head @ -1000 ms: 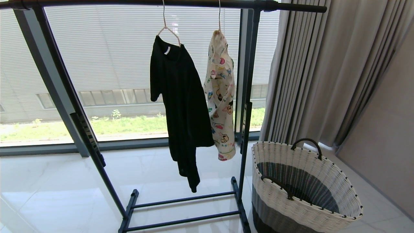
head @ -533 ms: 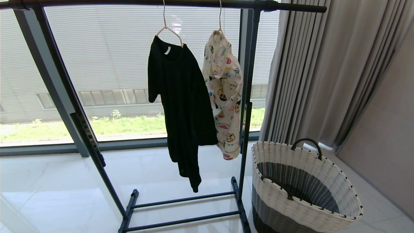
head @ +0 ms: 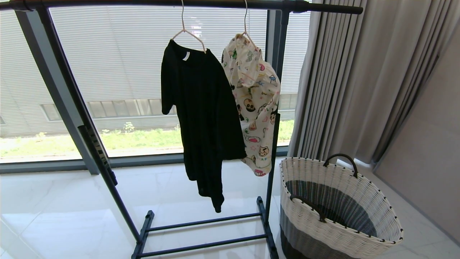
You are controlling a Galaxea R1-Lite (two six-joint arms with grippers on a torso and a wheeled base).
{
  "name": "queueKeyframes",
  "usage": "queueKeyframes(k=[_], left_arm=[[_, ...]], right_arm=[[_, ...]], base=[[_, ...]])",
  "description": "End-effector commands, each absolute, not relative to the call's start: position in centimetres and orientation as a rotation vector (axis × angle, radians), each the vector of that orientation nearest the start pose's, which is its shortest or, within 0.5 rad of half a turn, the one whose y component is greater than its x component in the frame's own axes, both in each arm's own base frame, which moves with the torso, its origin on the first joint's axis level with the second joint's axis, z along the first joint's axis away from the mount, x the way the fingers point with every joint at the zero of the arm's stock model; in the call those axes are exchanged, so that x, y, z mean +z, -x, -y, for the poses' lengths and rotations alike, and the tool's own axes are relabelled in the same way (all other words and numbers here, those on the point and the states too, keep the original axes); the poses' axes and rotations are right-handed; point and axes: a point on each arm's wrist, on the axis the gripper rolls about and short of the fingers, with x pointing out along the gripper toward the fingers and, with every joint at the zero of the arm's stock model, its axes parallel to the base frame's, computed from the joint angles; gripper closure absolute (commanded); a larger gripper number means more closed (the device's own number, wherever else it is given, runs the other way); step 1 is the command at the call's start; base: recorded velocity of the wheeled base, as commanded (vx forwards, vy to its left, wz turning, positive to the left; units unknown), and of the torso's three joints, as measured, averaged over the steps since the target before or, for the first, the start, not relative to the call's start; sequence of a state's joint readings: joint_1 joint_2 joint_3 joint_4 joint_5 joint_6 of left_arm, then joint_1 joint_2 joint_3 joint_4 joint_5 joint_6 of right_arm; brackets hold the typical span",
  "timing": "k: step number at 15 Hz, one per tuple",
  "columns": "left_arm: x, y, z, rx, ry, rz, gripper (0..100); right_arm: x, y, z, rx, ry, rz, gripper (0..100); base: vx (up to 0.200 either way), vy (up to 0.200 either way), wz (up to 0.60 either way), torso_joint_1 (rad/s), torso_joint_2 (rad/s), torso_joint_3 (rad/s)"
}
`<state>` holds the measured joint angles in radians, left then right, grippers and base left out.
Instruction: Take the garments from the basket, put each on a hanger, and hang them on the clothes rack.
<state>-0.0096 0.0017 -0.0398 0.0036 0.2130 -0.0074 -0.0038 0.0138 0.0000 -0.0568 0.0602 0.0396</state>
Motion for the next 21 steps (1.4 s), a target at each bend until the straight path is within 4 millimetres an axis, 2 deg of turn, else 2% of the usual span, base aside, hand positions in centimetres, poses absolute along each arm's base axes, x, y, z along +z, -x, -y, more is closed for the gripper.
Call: queueKeyframes(k=[1,2,4,6,8,14,21], left_arm=[[8.6,2.6,-0.5,0.204,0.012,0.037,0],[8.6,2.6,-0.5,0.204,0.012,0.036,0],[8.6,2.6,-0.5,0.201,0.012,0.036,0],[8.6,2.6,-0.5,0.202,0.012,0.036,0],[8.6,2.6,-0.5,0.205,0.015,0.036,0],[8.6,2.6,-0.5,0.202,0.022,0.039,0],[11.3,3.3,-0.5,0.189,0.078,0.249,0]], right_arm=[[8.4,2.3,0.2,-0.086,-0.071,0.08,0],[8.2,2.3,0.3,-0.151,-0.029,0.059,0],[8.1,2.3,0.3,-0.123,0.032,0.044,0],[7.6,2.2,0.1,-0.046,0.006,-0.011,0],[7.6,2.3,0.1,-0.04,0.051,-0.003,0],[7.6,2.3,0.1,-0.041,0.0,0.0,0],[7.6,2.3,0.1,-0.041,0.0,0.0,0]], base=[[0.0,0.0,0.0,0.0,0.0,0.0],[0.0,0.0,0.0,0.0,0.0,0.0],[0.0,0.0,0.0,0.0,0.0,0.0],[0.0,0.0,0.0,0.0,0.0,0.0],[0.0,0.0,0.0,0.0,0.0,0.0],[0.0,0.0,0.0,0.0,0.0,0.0],[0.0,0.0,0.0,0.0,0.0,0.0]])
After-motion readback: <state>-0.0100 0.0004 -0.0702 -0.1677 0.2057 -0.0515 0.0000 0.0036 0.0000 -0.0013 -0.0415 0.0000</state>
